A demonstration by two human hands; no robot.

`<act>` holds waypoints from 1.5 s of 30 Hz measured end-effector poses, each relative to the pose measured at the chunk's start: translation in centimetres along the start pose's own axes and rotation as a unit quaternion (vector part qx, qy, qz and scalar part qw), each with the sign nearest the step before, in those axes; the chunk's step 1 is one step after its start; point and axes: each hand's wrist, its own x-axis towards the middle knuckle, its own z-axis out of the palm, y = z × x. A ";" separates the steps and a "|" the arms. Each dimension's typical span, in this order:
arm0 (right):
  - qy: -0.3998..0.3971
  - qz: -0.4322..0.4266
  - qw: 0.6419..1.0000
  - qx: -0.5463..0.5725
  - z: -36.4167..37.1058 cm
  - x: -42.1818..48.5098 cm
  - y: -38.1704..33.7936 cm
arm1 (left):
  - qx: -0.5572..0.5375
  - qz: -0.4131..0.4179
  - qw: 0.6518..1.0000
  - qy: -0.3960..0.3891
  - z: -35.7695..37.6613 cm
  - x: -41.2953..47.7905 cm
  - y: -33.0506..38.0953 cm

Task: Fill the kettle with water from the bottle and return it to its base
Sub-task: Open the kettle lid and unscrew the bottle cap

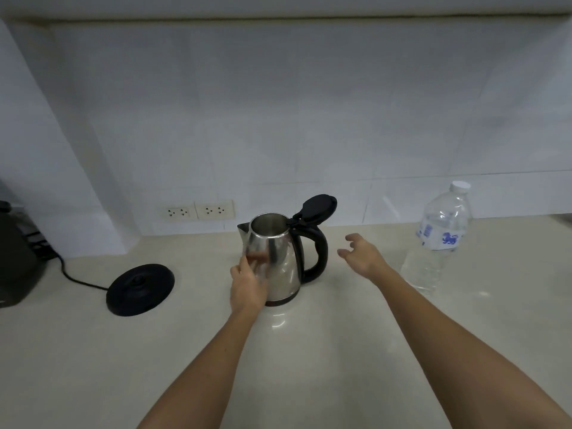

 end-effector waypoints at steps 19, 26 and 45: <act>0.279 -0.075 0.934 -0.210 -18.7 -2.2 2.3 | -0.023 0.219 0.955 -0.200 12.5 -6.5 14.7; 0.158 -0.080 0.953 -0.246 -21.5 1.2 3.7 | -0.075 0.176 0.950 -0.245 19.1 -6.6 20.7; 0.227 -0.202 0.927 -0.221 -17.9 1.6 1.5 | -0.144 0.151 0.964 -0.163 19.8 -6.8 18.8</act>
